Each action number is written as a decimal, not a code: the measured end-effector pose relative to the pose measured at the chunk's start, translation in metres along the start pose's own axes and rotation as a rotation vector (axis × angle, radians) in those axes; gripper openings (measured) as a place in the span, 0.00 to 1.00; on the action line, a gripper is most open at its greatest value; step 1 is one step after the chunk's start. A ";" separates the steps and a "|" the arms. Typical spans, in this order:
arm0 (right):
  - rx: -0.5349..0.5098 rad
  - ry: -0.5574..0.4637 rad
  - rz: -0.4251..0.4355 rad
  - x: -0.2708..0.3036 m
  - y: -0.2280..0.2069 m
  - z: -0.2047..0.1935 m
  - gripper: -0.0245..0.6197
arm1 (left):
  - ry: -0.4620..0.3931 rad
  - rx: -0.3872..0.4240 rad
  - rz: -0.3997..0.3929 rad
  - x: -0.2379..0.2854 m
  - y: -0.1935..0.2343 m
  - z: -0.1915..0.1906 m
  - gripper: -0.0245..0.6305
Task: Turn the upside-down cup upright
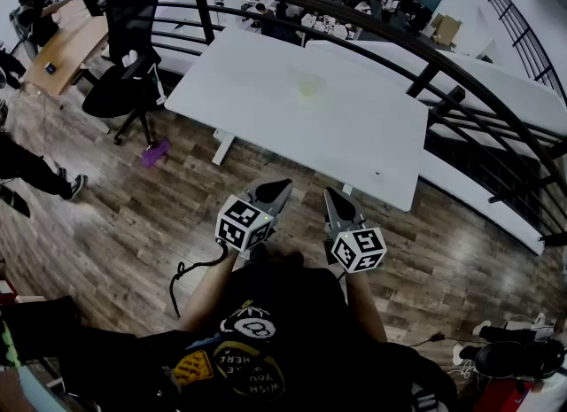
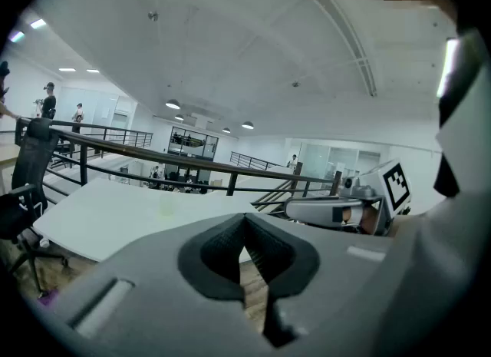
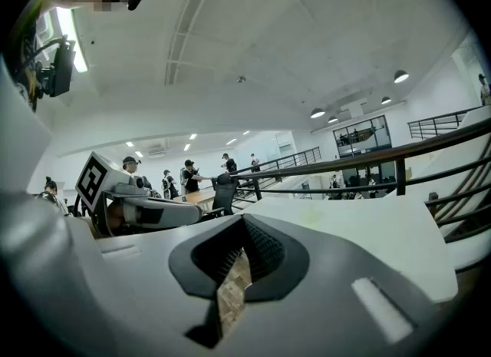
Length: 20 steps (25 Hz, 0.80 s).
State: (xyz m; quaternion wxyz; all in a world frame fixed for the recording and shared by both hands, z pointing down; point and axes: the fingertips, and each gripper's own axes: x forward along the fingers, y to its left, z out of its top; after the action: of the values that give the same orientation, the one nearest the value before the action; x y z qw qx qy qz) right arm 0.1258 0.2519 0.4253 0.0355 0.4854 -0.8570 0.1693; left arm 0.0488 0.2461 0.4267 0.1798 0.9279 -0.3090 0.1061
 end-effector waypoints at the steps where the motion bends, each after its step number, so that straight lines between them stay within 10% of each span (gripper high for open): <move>1: 0.002 0.000 -0.002 -0.001 0.002 -0.002 0.04 | 0.000 0.016 0.008 -0.002 0.002 -0.002 0.03; 20: -0.016 0.015 -0.021 0.017 0.007 -0.008 0.04 | -0.041 -0.051 -0.010 -0.009 0.022 -0.001 0.04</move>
State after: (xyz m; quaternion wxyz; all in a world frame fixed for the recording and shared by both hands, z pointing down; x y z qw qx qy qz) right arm 0.1099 0.2438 0.4347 0.0478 0.4927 -0.8529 0.1657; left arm 0.0279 0.2347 0.4305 0.1975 0.9265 -0.3107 0.0781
